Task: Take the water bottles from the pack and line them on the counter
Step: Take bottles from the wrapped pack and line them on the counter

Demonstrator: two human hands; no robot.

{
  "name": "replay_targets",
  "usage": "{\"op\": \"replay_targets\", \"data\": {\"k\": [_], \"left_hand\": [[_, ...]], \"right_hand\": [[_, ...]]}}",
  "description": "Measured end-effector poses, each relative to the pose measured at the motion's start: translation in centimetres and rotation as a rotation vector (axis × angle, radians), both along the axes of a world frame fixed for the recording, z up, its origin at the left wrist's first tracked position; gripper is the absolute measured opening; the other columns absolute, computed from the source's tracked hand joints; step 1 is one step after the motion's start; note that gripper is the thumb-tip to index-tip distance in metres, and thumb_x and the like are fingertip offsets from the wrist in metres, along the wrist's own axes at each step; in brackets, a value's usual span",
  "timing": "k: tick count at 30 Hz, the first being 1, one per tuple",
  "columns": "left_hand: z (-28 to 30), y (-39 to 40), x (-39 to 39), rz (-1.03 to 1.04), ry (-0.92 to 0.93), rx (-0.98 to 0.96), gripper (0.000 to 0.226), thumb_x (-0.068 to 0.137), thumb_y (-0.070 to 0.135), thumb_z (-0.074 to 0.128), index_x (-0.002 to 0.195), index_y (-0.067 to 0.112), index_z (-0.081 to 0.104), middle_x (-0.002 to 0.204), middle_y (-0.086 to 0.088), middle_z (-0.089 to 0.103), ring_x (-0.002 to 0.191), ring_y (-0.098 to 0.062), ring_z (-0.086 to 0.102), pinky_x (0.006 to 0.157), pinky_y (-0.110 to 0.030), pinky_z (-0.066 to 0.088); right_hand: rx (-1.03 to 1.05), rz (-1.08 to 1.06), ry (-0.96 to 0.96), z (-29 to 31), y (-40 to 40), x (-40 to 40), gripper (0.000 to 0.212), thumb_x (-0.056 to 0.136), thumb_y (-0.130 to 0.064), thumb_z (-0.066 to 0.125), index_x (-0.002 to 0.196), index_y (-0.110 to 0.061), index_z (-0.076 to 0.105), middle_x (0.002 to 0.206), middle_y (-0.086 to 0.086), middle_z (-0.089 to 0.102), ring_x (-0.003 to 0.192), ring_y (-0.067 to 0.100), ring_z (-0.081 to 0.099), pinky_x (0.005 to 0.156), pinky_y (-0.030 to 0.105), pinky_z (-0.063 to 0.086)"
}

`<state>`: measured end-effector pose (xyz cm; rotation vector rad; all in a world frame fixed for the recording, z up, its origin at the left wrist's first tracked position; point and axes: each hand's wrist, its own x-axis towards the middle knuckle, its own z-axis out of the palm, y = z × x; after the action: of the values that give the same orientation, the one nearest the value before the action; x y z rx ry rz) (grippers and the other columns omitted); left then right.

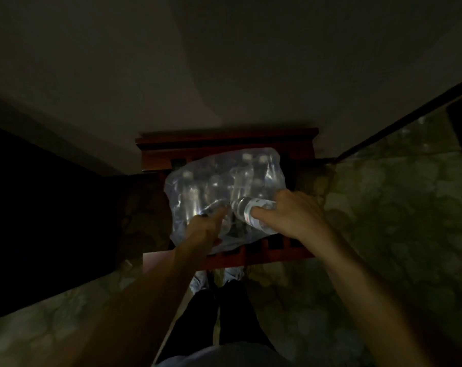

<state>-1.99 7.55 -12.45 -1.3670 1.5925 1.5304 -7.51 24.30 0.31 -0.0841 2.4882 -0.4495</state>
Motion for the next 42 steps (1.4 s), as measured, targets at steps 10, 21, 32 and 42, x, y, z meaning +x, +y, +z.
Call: {"op": "replay_targets", "data": {"k": [10, 21, 32, 42], "left_hand": [[8.8, -1.9, 0.3, 0.064, 0.062, 0.259, 0.062, 0.082, 0.054, 0.067, 0.121, 0.009, 0.051, 0.103, -0.011, 0.056, 0.086, -0.027, 0.061, 0.053, -0.030, 0.055], [19.1, -2.2, 2.6, 0.192, 0.230, 0.570, 0.050, 0.089, 0.050, 0.058, 0.113, 0.006, 0.063, 0.074, -0.014, 0.069, 0.051, -0.021, 0.063, 0.042, -0.024, 0.048], [23.1, -4.6, 2.6, 0.281, 0.590, 0.464, 0.060, 0.065, 0.047, 0.084, 0.112, 0.013, 0.070, 0.101, -0.019, 0.076, 0.086, -0.036, 0.075, 0.061, -0.031, 0.057], [28.0, -14.2, 5.5, 0.140, 0.975, 0.399, 0.044, 0.081, 0.041, 0.070, 0.121, 0.023, 0.065, 0.105, -0.013, 0.075, 0.081, -0.023, 0.071, 0.071, -0.033, 0.051]], "right_hand": [[0.116, 0.068, 0.028, 4.0, -2.5, -1.2, 0.047, 0.072, -0.068, 0.057, 0.065, -0.021, 0.056, 0.069, -0.001, 0.063, 0.065, 0.016, 0.060, 0.055, 0.027, 0.040], [0.005, 0.120, 0.214, 15.2, -3.0, -3.7, 0.052, 0.063, -0.070, 0.051, 0.070, -0.019, 0.060, 0.069, -0.003, 0.061, 0.063, 0.015, 0.059, 0.050, 0.028, 0.036], [-0.584, -0.207, 0.043, 18.8, -6.0, -3.7, 0.048, 0.062, -0.052, 0.072, 0.090, -0.015, 0.061, 0.087, 0.004, 0.072, 0.073, 0.018, 0.074, 0.066, 0.042, 0.063], [-1.224, -0.148, -0.141, 21.3, -14.5, 2.1, 0.050, 0.074, -0.028, 0.075, 0.119, -0.014, 0.058, 0.105, 0.010, 0.075, 0.092, 0.027, 0.073, 0.070, 0.033, 0.059]]}}
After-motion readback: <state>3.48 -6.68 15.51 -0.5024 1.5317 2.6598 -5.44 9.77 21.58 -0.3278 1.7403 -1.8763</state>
